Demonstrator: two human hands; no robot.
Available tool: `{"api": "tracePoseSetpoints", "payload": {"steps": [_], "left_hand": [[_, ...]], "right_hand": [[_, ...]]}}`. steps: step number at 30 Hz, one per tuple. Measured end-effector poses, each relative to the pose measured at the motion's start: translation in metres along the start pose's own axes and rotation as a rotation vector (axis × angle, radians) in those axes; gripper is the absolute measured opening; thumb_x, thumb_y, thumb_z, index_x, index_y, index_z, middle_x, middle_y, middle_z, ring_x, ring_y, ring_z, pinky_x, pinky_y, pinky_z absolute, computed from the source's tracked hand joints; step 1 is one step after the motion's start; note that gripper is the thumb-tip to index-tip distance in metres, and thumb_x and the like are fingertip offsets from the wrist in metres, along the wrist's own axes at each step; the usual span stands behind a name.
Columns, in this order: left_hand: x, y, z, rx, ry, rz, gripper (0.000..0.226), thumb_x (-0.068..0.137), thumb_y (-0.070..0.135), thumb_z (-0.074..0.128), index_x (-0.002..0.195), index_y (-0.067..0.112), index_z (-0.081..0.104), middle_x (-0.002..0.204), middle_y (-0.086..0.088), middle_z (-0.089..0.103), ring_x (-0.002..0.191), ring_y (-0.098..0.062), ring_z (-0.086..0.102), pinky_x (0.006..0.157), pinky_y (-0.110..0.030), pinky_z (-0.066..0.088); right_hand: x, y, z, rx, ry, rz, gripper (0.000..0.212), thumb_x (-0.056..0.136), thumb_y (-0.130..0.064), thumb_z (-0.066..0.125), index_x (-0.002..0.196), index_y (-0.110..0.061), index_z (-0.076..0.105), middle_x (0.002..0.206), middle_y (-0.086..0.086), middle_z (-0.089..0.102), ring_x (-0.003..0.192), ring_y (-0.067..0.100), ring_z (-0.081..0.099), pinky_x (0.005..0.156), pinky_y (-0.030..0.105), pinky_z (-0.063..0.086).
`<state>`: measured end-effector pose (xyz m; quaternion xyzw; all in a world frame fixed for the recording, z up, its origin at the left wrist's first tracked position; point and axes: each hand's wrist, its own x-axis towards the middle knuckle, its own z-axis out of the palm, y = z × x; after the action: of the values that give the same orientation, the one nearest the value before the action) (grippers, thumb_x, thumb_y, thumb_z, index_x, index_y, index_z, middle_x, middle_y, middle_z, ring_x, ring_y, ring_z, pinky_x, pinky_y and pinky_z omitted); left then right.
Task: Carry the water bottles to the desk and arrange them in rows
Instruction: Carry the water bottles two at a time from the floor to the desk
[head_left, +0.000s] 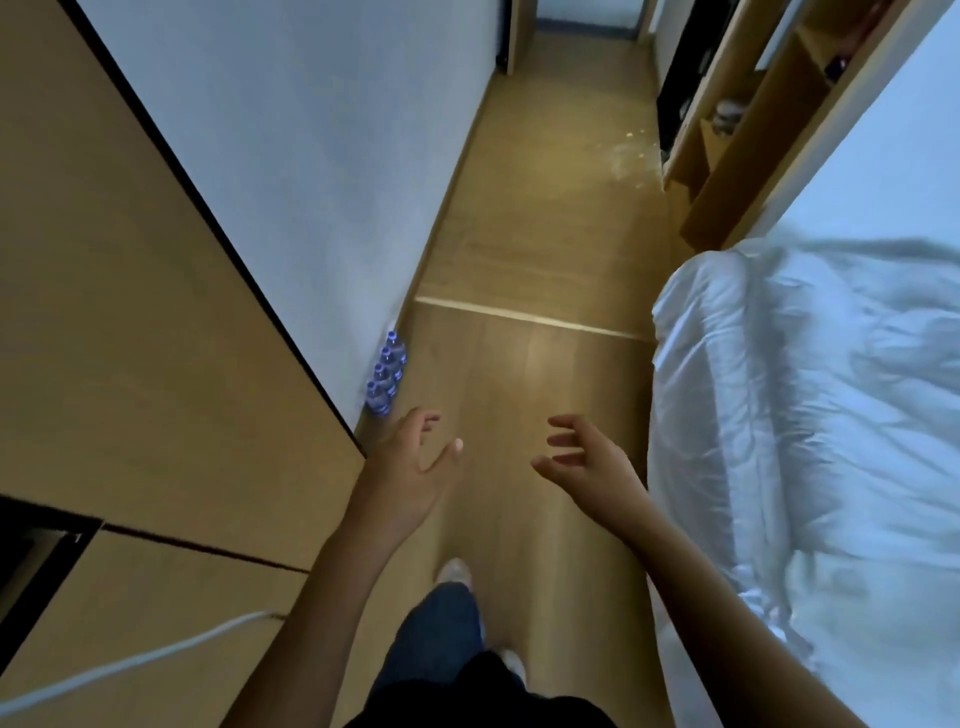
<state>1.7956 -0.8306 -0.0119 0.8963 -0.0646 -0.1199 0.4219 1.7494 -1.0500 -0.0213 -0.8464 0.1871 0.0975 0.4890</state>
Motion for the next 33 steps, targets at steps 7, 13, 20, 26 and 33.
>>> {"api": "tracePoseSetpoints", "payload": {"steps": [7,13,20,26,33], "left_hand": [[0.167,-0.003,-0.015,-0.053,0.040,-0.061,0.037,0.093,0.036,0.061,0.126,0.024,0.052,0.127,0.003,0.059,0.117,-0.012,0.054,0.098,-0.040,0.049],[0.291,0.003,-0.055,-0.060,0.071,-0.092,0.040,0.093,0.034,0.062,0.129,0.022,0.052,0.126,0.002,0.060,0.115,-0.015,0.057,0.098,-0.037,0.048],[0.376,-0.011,-0.083,-0.041,0.177,-0.209,0.021,0.093,0.035,0.061,0.110,0.033,0.050,0.107,0.013,0.055,0.096,-0.010,0.057,0.085,-0.029,0.047],[0.432,-0.021,-0.084,-0.081,0.319,-0.407,0.026,0.092,0.040,0.060,0.115,0.031,0.051,0.115,0.009,0.058,0.099,-0.012,0.057,0.087,-0.031,0.048],[0.511,-0.001,-0.060,-0.151,0.515,-0.665,0.037,0.094,0.038,0.060,0.127,0.023,0.051,0.128,0.000,0.059,0.104,-0.016,0.058,0.087,-0.031,0.048]], "right_hand": [[0.174,-0.052,0.003,-0.062,-0.078,-0.034,0.055,0.086,-0.042,0.071,0.135,-0.036,0.045,0.120,-0.014,0.054,0.104,0.007,0.059,0.076,0.021,0.051],[0.301,-0.122,-0.005,-0.061,-0.129,-0.057,0.054,0.089,-0.035,0.070,0.137,-0.029,0.046,0.120,-0.006,0.055,0.101,0.008,0.057,0.058,0.009,0.043],[0.414,-0.174,0.002,-0.129,-0.260,-0.112,0.051,0.090,-0.032,0.070,0.135,-0.026,0.048,0.117,-0.005,0.056,0.100,0.010,0.060,0.076,0.021,0.049],[0.522,-0.200,0.011,-0.161,-0.469,-0.158,0.049,0.088,-0.027,0.073,0.132,-0.027,0.050,0.119,-0.002,0.058,0.099,0.011,0.060,0.077,0.023,0.051],[0.643,-0.245,0.003,-0.348,-0.778,-0.342,0.057,0.090,-0.032,0.070,0.141,-0.024,0.046,0.128,-0.002,0.057,0.105,0.010,0.059,0.071,0.010,0.045]]}}
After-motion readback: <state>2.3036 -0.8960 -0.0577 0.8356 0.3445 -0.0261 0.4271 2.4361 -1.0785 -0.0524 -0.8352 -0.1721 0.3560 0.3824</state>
